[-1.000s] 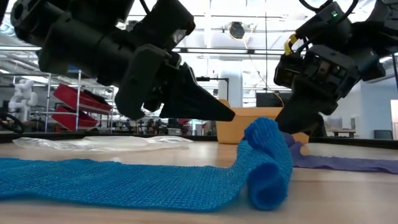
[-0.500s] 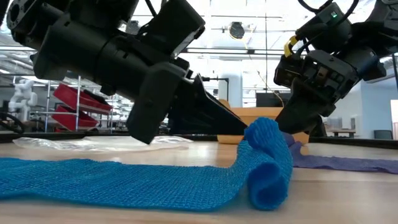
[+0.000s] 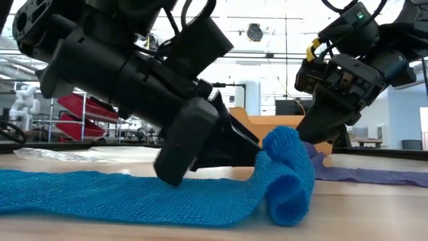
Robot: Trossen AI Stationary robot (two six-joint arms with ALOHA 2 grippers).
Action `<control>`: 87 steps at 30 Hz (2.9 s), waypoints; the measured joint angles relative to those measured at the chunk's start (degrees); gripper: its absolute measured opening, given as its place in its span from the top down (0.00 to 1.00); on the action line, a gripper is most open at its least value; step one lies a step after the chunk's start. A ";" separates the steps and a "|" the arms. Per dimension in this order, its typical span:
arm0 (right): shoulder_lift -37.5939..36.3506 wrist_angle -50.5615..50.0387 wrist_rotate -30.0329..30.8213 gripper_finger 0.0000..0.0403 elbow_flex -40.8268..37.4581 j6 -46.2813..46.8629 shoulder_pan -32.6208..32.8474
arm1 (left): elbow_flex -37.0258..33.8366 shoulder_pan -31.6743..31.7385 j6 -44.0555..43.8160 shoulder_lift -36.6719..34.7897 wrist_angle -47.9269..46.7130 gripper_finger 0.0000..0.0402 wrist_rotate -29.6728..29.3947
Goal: Roll bandage
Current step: Roll the dark blue bandage
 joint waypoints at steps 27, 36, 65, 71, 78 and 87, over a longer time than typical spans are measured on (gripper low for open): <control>0.00 1.86 0.78 0.64 0.00 -0.83 0.00 | 0.89 6.60 -3.07 0.14 0.33 0.64 10.33; -0.02 2.47 2.08 0.64 -0.02 -1.28 0.39 | 4.61 9.10 -3.09 4.00 1.22 0.97 18.88; -25.09 12.81 23.53 0.64 0.00 -28.79 19.49 | 4.44 3.82 5.15 -34.28 -37.34 0.99 1.23; -20.74 12.46 24.72 0.62 0.00 -24.92 21.29 | 4.44 3.21 6.61 -39.71 -38.91 0.99 -0.45; -16.28 14.36 33.41 0.55 0.00 -26.69 20.84 | 4.46 3.39 7.32 -42.95 -37.73 0.99 0.20; -15.84 18.73 23.92 0.53 0.00 -29.79 17.02 | 4.47 3.98 12.38 -42.98 -36.63 0.99 4.12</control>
